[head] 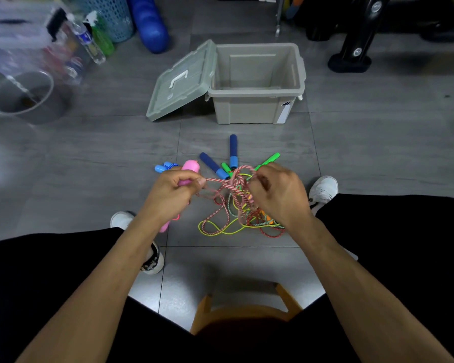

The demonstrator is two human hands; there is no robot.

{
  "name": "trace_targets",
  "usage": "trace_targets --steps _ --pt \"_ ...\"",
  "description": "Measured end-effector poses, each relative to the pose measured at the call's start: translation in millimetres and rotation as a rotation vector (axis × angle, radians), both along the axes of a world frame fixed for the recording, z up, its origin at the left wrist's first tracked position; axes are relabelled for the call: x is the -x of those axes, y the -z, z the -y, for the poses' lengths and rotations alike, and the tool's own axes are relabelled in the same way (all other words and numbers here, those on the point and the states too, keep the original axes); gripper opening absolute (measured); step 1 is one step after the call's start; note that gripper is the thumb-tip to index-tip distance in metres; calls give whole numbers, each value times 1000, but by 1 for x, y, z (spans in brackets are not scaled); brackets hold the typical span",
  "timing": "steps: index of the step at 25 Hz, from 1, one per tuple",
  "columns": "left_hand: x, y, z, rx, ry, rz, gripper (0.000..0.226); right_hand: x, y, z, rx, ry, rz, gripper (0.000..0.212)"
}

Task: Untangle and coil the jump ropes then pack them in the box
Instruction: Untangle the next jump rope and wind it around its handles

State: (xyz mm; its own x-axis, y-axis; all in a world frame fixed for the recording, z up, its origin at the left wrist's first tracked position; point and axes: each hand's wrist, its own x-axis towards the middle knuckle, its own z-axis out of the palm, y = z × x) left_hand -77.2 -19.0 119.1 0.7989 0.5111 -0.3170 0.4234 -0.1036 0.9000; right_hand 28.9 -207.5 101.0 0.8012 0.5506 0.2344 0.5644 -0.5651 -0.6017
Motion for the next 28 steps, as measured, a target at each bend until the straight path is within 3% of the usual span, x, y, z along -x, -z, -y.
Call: trace_targets --steps 1,3,5,6,8,11,14,19,23,26,28 --pt "-1 3 2 -11 -5 -14 11 0 -1 -1 -26 77 -68 30" --pt "-2 3 7 -44 12 -44 21 -6 -2 -4 -166 218 -406 34" --pt "-2 4 9 -77 48 -52 16 -12 -5 -4 -271 276 -785 32" --pt "-2 3 10 -106 81 -41 16 -13 -5 -2 -229 273 -846 31" --pt "-3 0 9 -199 170 -3 17 -12 1 0 -104 235 -697 23" --pt "-2 -7 10 -351 309 66 15 -1 -2 -5 -183 -31 -529 19" --pt "-1 -12 11 -265 254 124 14 14 -3 -16 -136 -356 -527 13" --pt "2 -17 1 -23 -40 157 11 9 26 -9 80 -280 -295 9" --pt "-1 -4 -7 33 -193 30 7 3 21 -5 63 -227 -276 12" --pt "4 9 -16 -238 49 -285 9 0 4 -5 35 -294 -296 20" --pt "7 13 -13 -370 208 -362 11 -1 -1 -4 30 -351 -272 21"
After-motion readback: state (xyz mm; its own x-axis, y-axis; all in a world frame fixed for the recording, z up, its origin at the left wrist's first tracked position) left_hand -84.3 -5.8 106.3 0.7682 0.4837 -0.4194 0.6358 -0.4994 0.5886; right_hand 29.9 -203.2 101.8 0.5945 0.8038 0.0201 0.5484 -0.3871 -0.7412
